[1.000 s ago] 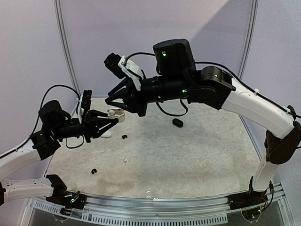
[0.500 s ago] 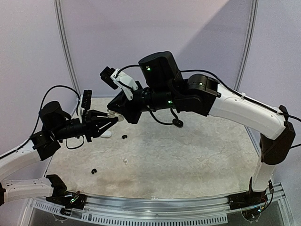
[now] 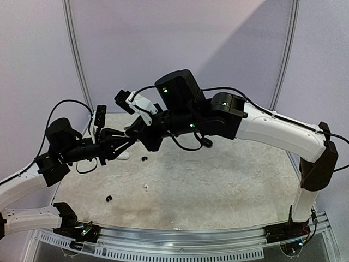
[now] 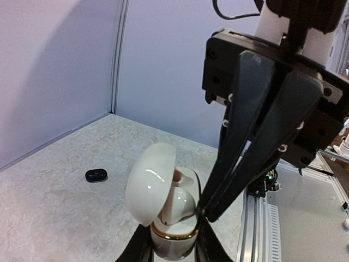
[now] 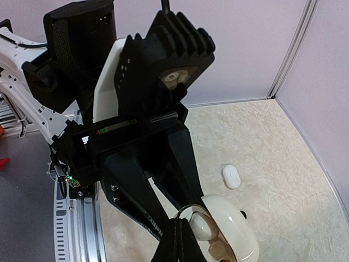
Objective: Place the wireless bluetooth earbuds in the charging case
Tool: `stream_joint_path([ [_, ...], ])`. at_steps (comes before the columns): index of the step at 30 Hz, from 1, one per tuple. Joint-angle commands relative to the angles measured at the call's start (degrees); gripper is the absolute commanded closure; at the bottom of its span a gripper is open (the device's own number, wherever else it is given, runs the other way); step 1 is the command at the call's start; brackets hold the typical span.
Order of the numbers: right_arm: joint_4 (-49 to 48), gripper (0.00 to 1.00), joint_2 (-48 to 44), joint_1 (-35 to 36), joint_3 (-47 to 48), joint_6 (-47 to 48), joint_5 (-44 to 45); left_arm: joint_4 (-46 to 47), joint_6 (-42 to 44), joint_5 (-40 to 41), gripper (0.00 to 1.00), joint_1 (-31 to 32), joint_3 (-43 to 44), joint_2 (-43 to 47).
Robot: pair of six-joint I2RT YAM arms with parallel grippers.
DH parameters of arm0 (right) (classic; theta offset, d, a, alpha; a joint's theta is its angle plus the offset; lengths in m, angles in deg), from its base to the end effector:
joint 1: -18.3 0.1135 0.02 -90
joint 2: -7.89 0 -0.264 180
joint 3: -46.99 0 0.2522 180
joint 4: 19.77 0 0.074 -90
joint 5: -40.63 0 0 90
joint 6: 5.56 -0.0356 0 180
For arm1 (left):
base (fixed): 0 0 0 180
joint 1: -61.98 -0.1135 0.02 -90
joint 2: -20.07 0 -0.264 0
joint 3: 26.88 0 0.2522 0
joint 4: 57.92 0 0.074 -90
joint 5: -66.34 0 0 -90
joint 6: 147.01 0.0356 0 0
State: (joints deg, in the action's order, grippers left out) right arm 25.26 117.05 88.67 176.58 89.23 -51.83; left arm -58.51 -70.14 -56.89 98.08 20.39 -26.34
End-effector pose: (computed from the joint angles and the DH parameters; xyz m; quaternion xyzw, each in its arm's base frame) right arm 0.1473 0.4174 0.4053 -0.5223 0.6597 0.3077 0.4443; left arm 0.1452 -0.1300 0.3090 0.3332 0.6221 -0.4663 0.5334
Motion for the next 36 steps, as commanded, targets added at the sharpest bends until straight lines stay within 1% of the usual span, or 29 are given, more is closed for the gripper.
stream_joint_path([
  [1, 0.80, 0.99, 1.53, -0.57, -0.25, 0.00, 0.28, 1.22, 0.35, -0.87, 1.00, -0.43, -0.65, 0.82],
  [6, -0.87, 0.98, -0.13, -0.60, 0.35, -0.14, -2.28, 1.33, -2.72, 2.70, 1.00, -1.36, -0.97, 0.77],
  [11, -1.73, 0.98, -2.52, -2.48, 1.34, -2.79, -3.40, 3.75, -3.71, 0.00, 1.00, -1.99, -1.34, 1.01],
  [17, 0.15, 0.95, -3.04, -2.57, 1.71, -1.05, -1.69, 4.84, -5.28, -0.03, 1.00, -2.65, -1.44, 2.01],
  [21, 1.61, 0.94, -2.19, -2.73, 2.91, -0.43, -0.76, 4.60, -1.81, -5.50, 1.00, -2.61, -1.03, 2.15],
  [24, 3.25, 0.94, -0.68, -2.70, 4.69, 0.07, -1.00, 3.08, -0.16, -5.89, 1.00, -2.61, -0.27, 2.31],
  [29, 3.50, 0.94, 0.55, -3.37, 5.91, 0.05, -1.20, 3.01, 3.62, -8.93, 1.00, -2.52, -0.05, 2.42],
  [31, 3.60, 0.94, 0.89, -3.46, 6.10, 0.19, -1.85, 2.94, 4.02, -8.49, 1.00, -2.52, 0.13, 2.59],
  [36, 4.21, 0.94, 1.72, -3.50, 6.15, 0.10, -2.46, 4.14, -1.29, -4.03, 1.00, -2.70, 0.00, 2.47],
])
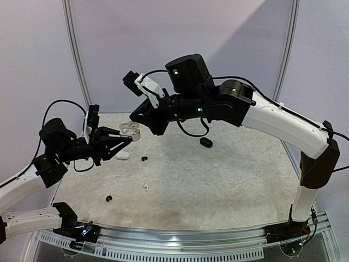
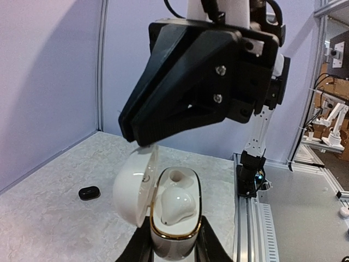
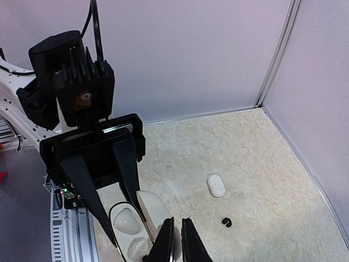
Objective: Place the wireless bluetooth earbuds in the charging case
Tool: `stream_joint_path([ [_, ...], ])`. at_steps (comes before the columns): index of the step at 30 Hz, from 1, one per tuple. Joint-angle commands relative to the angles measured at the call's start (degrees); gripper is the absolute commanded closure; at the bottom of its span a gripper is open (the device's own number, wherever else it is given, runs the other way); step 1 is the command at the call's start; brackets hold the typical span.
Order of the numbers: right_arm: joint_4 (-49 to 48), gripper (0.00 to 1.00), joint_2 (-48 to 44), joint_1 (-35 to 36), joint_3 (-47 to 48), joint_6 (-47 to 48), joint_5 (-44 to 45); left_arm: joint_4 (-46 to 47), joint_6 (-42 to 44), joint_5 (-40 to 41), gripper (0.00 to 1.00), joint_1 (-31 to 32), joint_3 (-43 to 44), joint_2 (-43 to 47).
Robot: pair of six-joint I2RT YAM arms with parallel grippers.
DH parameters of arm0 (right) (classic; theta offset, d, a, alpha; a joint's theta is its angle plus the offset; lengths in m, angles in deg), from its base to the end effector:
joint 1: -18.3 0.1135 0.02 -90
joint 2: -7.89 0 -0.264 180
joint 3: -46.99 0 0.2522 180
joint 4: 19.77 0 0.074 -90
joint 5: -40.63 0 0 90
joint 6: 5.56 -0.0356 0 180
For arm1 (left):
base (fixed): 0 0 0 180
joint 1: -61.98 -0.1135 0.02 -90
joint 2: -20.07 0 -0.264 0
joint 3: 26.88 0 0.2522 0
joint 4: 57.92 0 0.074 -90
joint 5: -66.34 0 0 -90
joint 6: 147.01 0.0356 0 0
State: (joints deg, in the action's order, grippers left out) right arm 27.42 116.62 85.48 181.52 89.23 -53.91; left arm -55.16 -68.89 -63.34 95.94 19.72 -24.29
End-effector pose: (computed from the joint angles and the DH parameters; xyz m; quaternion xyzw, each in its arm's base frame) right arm 0.1656 0.4009 0.4334 -0.5030 0.6548 0.3197 0.4648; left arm 0.1401 -0.1218 0.3168 0.3673 0.5758 -0.4813 0.5495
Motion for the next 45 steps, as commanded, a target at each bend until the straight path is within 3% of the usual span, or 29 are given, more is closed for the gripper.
stream_joint_path([
  [1, 1.94, 0.94, 2.25, -0.33, 1.35, -0.09, 0.00, 0.59, -3.64, 3.03, 1.00, -0.56, 0.46, 0.41],
  [3, 1.99, 0.93, 2.44, -0.57, 1.95, -0.64, 1.99, -0.54, -5.33, 4.78, 1.00, -0.64, 0.03, 0.54],
  [7, 4.88, 0.93, 4.08, -3.50, 5.65, -8.88, 16.76, -1.62, -7.23, 9.11, 1.00, -1.71, -0.79, 1.06],
  [15, 1.92, 0.74, 2.41, -6.64, -0.94, -22.91, 28.72, -2.47, -10.08, 11.78, 1.00, -5.68, -2.39, 3.90],
  [24, 14.09, 0.40, 16.10, -6.31, 4.37, -31.88, 20.52, -5.07, -6.51, 16.09, 1.00, -9.11, -3.27, 7.49],
  [32, 16.46, 0.34, 29.60, -2.02, 10.68, -29.89, 13.51, -5.01, -6.31, 15.86, 1.00, -10.37, -3.93, 8.53],
  [34, 15.56, 0.16, 31.86, -0.90, 12.01, -27.91, 11.82, -4.82, -6.20, 15.54, 1.00, -10.38, -4.15, 8.51],
  [35, 15.46, 0.15, 32.81, -0.46, 12.48, -26.91, 11.91, -4.72, -6.16, 15.44, 1.00, -10.34, -4.21, 8.50],
  [40, 15.06, 0.20, 37.30, 0.23, 14.46, -25.86, 12.73, -4.15, -6.26, 15.10, 1.00, -10.35, -4.34, 8.26],
  [45, 15.72, 0.32, 39.19, 0.61, 15.08, -24.23, 14.55, -3.88, -6.31, 14.89, 1.00, -10.35, -4.51, 8.24],
])
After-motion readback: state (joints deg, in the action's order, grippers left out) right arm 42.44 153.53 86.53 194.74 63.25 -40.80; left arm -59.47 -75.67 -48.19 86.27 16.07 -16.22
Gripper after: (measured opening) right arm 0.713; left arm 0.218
